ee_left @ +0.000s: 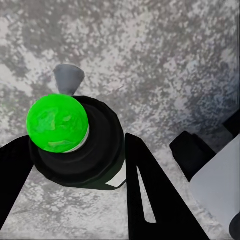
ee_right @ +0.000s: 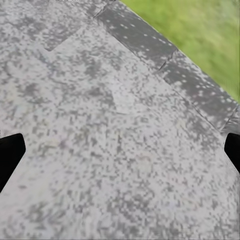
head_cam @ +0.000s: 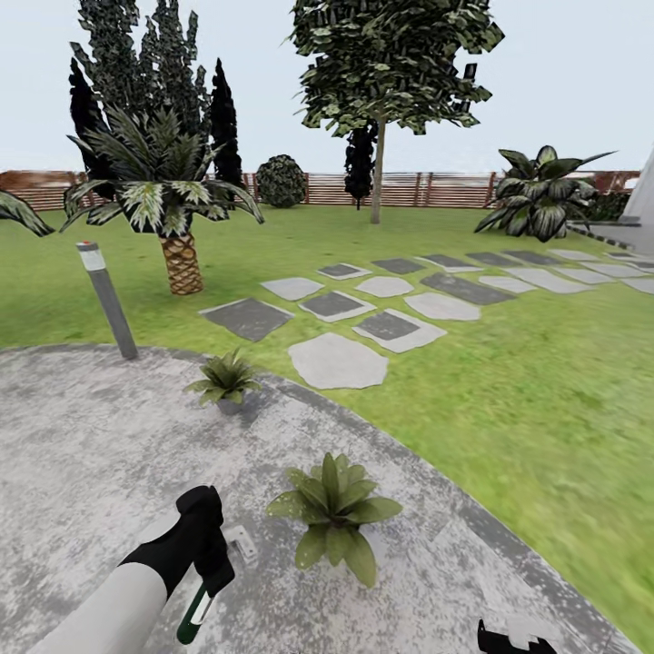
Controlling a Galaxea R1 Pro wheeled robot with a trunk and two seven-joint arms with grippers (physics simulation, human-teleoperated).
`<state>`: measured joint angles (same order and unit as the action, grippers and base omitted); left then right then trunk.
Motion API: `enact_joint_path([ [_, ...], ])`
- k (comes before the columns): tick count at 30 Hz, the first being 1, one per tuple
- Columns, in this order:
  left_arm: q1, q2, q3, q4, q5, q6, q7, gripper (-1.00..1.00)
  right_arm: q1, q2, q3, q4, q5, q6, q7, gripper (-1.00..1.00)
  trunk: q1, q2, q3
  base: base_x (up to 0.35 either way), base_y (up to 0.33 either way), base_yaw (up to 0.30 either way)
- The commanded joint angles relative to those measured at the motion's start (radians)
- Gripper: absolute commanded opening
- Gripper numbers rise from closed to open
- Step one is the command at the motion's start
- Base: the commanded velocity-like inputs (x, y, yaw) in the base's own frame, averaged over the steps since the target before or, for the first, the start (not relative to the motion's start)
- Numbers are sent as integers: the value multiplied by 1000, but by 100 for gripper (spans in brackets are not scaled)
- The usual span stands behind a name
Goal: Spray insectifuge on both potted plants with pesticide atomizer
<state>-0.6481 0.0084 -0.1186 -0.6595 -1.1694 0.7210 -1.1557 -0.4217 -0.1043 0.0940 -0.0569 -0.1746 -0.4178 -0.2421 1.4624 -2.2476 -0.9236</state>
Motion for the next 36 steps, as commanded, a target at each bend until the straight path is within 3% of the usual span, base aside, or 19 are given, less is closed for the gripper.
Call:
enact_joint_path([
  [1, -1, 0, -4, -1, -4, 8, -7, -100, 0, 0, 9, 0, -10, -2, -2, 100, 0, 0, -1, -58, -214, 279],
  [8, -1, 0, -3, -2, -3, 10, -8, -100, 0, 0, 9, -1, -10, -2, -1, 100, 0, 0, -2, -6, -29, 112],
  [12, -1, -2, 47, -33, -3, 9, -9, -100, 0, 0, 9, -1, -10, -2, -1, 100, 0, 0, -2, 0, 0, 234],
  [15, -1, -3, 66, -61, -2, 9, -10, -100, 0, 0, 9, 0, -10, -2, -1, 100, 0, 0, -2, 0, -63, 272],
  [26, -1, -5, 68, -69, -1, 9, -9, -100, 0, 0, 9, -1, -10, -2, -1, 100, 0, 0, -2, 0, -288, 268],
  [36, -1, -4, 71, -69, -1, 9, -9, -100, 0, -6, 9, 4, -8, -1, -1, 100, 0, 0, -2, -12, -311, 14],
])
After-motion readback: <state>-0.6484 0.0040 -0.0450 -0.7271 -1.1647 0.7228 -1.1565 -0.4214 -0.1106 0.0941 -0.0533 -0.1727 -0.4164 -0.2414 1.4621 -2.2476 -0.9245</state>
